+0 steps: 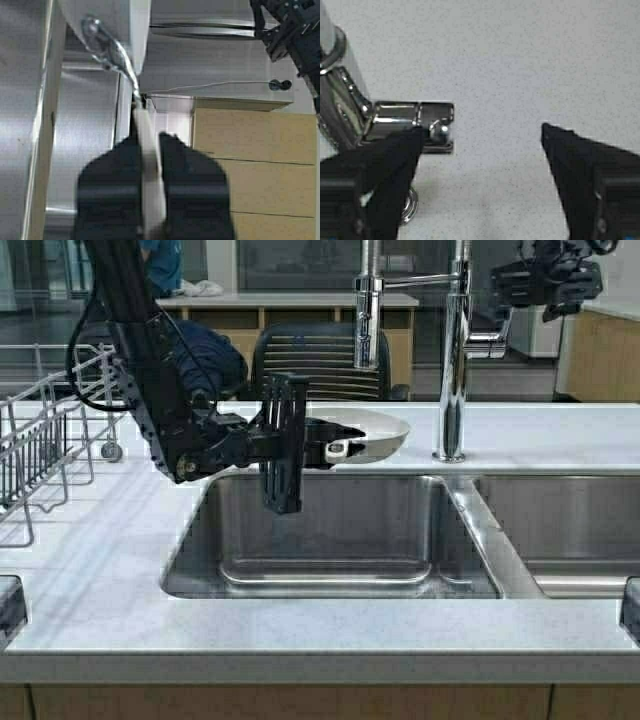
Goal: Wash the pan
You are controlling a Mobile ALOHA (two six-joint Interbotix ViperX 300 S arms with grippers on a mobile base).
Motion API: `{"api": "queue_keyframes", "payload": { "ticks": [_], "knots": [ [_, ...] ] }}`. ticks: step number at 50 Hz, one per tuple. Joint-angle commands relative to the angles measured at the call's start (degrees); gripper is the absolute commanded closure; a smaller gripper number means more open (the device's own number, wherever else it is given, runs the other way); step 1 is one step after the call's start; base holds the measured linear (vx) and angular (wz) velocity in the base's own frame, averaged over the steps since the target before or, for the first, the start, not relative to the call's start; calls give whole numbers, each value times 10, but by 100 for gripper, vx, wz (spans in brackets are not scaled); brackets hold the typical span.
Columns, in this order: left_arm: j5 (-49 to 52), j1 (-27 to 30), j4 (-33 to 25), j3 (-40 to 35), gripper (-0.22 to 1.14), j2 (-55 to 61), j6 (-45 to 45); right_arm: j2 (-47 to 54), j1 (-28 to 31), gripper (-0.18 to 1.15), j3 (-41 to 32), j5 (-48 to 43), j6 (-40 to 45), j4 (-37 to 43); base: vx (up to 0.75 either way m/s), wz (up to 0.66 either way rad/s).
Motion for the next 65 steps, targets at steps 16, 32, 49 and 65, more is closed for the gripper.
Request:
{"api": "queue_keyframes", "payload": {
  "ticks": [16,32,49,65],
  "knots": [
    [-11,-2,1,-12,90,-19,2,23,-18,-5,-83,67,11,28,0,0],
    [-10,-2,0,-14,90,-18,2,20,-65,-5,-87,98,47,60,0,0],
    [-11,-1,2,-14,90,-18,0,6,-99,-5,-70,111,46,58,0,1],
    [-11,-2,2,-18,90,-18,-3,6,-153,-5,-62,112,46,58,0,0]
  ]
}}
